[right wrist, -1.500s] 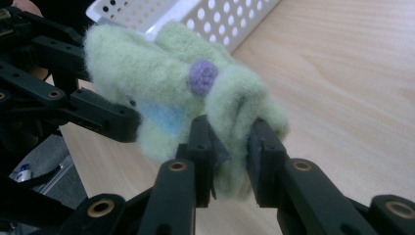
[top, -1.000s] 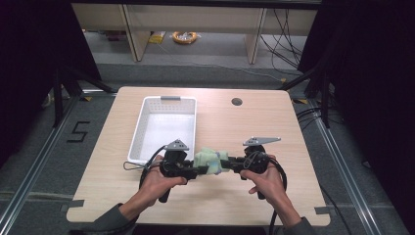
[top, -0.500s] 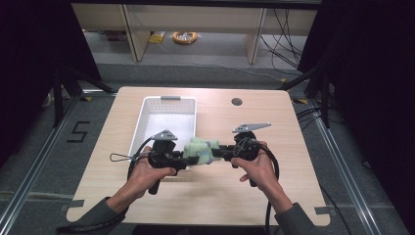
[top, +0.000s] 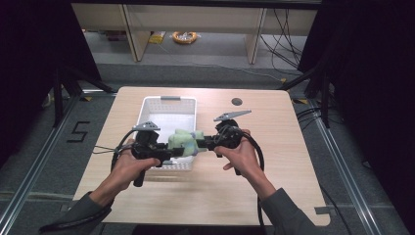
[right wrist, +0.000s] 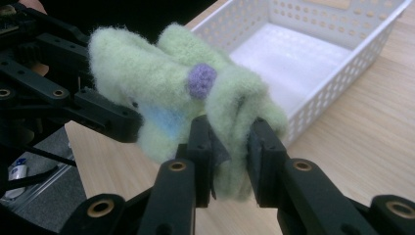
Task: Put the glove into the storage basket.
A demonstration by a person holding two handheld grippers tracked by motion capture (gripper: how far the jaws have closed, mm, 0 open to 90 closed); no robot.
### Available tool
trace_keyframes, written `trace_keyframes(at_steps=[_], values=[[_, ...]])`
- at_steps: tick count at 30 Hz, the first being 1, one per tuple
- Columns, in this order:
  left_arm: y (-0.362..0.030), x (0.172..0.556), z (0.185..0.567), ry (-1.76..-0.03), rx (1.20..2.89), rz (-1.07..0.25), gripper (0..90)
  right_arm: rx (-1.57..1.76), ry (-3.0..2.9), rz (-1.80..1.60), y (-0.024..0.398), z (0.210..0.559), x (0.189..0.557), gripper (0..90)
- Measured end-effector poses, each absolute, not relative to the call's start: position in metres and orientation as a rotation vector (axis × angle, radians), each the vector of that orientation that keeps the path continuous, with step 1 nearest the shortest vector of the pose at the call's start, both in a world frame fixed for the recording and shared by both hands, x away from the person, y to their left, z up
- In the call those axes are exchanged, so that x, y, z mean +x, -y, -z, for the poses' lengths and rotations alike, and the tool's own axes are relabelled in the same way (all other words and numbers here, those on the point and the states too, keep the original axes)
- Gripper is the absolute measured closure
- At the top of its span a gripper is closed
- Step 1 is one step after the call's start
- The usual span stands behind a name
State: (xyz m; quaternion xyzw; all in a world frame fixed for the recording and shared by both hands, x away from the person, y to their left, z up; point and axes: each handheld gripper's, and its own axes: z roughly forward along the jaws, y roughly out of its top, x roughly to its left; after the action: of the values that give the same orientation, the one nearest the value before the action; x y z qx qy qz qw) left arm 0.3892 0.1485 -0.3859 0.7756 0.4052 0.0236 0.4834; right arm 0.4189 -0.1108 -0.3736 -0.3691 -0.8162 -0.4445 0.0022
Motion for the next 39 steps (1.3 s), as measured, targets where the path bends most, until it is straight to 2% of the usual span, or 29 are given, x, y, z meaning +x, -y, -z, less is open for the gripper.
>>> trace_keyframes(at_steps=[19, 39], values=[[-0.2, 0.417, 0.395, -1.1, 1.879, -0.021, 64.8, -1.147, 2.561, 1.329, 0.055, 0.383, 0.45, 74.4], [-0.215, 0.443, 0.422, -1.165, 1.925, -0.002, 64.6, -1.217, 2.541, 1.241, 0.03, 0.41, 0.473, 74.4]])
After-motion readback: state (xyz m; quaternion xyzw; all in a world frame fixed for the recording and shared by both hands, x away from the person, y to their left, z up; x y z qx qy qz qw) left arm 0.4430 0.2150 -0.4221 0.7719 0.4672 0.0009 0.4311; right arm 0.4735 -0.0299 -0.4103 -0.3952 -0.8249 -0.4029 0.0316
